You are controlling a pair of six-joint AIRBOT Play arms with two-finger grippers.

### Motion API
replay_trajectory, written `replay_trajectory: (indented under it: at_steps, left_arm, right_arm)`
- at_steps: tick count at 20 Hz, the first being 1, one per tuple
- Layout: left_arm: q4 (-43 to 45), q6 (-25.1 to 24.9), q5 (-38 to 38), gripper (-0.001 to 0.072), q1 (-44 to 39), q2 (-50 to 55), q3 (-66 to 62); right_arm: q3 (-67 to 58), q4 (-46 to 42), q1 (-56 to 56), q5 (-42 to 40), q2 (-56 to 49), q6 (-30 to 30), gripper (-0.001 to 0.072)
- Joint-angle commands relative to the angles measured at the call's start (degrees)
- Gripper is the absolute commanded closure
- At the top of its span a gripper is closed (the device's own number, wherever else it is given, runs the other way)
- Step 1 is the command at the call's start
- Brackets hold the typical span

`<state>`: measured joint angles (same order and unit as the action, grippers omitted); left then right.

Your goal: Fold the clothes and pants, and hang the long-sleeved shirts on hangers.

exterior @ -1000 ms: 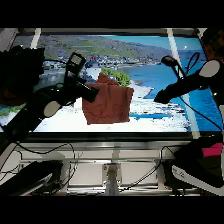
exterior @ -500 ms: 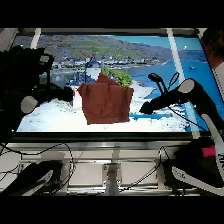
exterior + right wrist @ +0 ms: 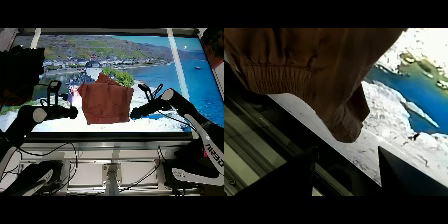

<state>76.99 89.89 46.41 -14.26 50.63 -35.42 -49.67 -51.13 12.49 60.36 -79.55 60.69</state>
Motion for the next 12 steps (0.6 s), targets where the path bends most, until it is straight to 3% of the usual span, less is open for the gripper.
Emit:
replay_trajectory:
  at_steps: [1, 8, 12]
  left_arm:
    - [-5.86, -0.33, -6.43, 0.0181, 0.09, 0.17, 5.77]
    - [-6.38, -0.31, -8.33, 0.0181, 0.07, 0.22, 6.69]
    - [-6.38, -0.31, -8.31, 0.0181, 0.07, 0.22, 6.71]
  right_arm:
    - [0.22, 2.29, 1.33, -2.45, -3.17, -0.35, 0.0255]
    - [0.22, 4.87, 4.24, -8.76, -3.50, -1.73, 0.0260]
    - [0.22, 4.39, 5.70, -10.84, -4.94, 1.66, 0.0261]
